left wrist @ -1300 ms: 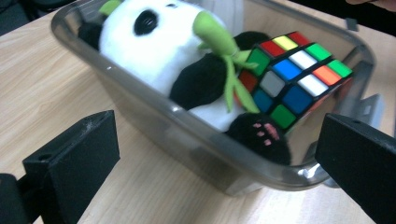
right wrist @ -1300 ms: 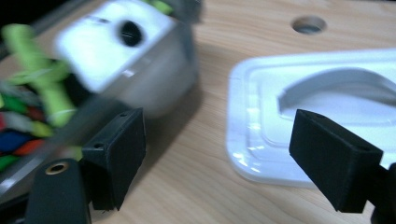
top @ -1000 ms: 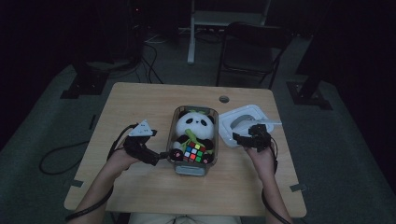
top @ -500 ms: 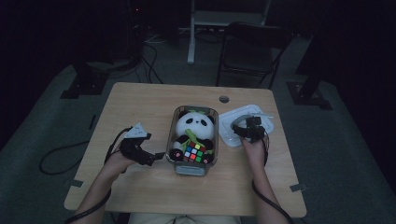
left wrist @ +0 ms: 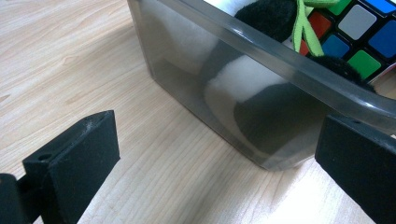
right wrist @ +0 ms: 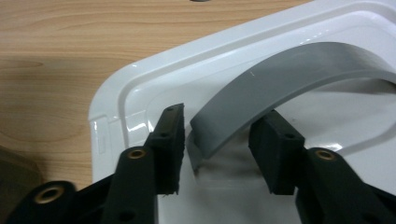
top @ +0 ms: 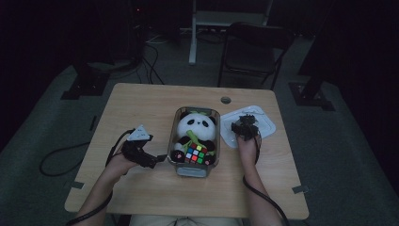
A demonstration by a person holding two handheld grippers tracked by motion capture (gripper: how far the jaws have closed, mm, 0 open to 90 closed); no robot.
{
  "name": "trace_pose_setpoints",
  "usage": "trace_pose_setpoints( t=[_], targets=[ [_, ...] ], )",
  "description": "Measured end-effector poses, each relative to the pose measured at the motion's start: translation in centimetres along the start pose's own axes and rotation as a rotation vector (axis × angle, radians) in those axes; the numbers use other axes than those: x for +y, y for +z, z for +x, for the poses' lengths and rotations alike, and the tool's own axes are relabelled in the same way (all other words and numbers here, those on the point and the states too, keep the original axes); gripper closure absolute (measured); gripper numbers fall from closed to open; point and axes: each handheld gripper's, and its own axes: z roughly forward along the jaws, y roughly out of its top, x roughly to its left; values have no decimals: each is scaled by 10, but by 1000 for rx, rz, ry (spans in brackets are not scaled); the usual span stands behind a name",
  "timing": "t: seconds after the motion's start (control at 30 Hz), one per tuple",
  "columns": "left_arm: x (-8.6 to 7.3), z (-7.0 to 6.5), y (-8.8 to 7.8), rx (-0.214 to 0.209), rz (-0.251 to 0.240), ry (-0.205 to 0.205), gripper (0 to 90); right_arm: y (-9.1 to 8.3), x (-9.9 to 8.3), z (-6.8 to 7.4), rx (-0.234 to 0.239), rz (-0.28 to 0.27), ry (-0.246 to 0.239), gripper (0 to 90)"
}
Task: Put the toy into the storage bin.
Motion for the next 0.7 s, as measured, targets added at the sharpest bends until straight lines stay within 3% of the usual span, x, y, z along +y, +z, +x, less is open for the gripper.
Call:
trace_pose_setpoints(
  t=[0.1,0.23,0.43,0.47,0.6,0.67,0.7],
  targets=[
    [0,0,0,-6,-3,-7,5,1,0,2,-8,18,-33,623],
    [0,0,-1,-8,-6,-10,4,1,0,1,15,27,-31,659],
    [2,0,-2,-4,-7,-8,5,-10,-1,-7,49,12,-34,846],
    [2,0,-2,-2,-7,-8,5,-12,-2,-9,59,2,-34,845],
    [2,0,-2,2,-7,-7,5,-16,-1,-13,67,-3,-19,648],
    [2,0,-2,4,-6,-4,5,-13,2,-16,91,-7,22,482],
    [2,0,-2,6,-6,-5,4,-11,3,-16,84,-8,33,480]
  ],
)
